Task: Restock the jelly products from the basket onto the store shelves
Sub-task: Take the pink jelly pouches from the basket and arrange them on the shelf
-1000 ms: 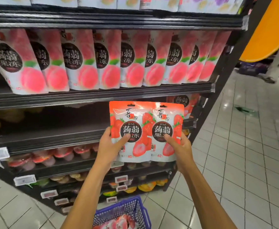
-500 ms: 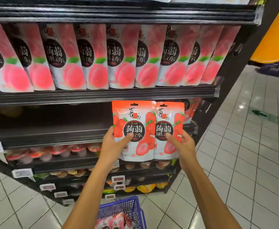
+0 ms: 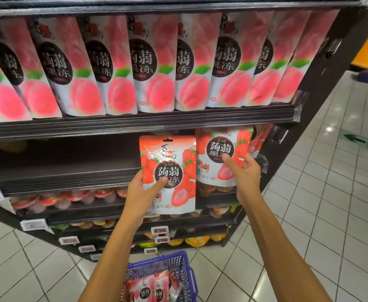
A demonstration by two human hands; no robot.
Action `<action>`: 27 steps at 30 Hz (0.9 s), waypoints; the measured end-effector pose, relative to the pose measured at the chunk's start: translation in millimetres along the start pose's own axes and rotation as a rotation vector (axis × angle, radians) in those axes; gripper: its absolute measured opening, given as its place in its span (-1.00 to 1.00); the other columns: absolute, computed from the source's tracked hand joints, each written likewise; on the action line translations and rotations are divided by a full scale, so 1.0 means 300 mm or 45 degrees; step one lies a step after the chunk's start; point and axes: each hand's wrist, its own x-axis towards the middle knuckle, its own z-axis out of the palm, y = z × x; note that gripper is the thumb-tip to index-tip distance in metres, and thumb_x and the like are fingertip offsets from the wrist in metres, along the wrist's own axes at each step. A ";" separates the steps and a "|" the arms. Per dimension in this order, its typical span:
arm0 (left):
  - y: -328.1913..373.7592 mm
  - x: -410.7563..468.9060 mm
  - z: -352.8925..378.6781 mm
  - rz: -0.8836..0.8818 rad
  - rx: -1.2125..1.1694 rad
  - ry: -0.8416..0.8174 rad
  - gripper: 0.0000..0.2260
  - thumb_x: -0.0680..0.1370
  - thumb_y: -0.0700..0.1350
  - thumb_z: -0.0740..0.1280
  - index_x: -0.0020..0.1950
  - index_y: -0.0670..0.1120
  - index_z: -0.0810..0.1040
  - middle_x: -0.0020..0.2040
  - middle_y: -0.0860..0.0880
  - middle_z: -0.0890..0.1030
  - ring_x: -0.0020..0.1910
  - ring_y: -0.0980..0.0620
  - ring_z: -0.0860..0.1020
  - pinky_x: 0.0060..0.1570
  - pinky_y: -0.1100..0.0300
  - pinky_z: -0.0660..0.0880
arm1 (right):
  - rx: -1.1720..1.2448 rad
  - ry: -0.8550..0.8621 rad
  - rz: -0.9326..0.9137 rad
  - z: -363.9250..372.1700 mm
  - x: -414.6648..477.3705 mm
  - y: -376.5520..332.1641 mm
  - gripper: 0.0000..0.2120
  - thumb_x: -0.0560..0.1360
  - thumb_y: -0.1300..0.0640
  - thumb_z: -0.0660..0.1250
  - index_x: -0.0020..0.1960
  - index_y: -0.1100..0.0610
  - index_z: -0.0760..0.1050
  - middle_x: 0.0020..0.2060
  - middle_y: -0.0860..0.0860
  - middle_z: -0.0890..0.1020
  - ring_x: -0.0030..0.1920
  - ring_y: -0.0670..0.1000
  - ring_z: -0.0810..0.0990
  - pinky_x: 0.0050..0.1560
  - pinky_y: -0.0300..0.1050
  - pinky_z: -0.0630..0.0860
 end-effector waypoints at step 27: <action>-0.006 -0.011 0.034 0.023 -0.014 0.126 -0.82 0.48 -0.08 0.48 0.05 0.07 0.60 -0.05 0.10 0.72 -0.09 0.11 0.70 -0.22 0.27 0.58 | -0.837 -0.035 -0.199 -0.052 0.084 0.071 -0.59 0.34 0.11 0.59 0.12 0.05 0.52 -0.07 -0.11 0.67 -0.05 -0.09 0.64 0.02 -0.18 0.56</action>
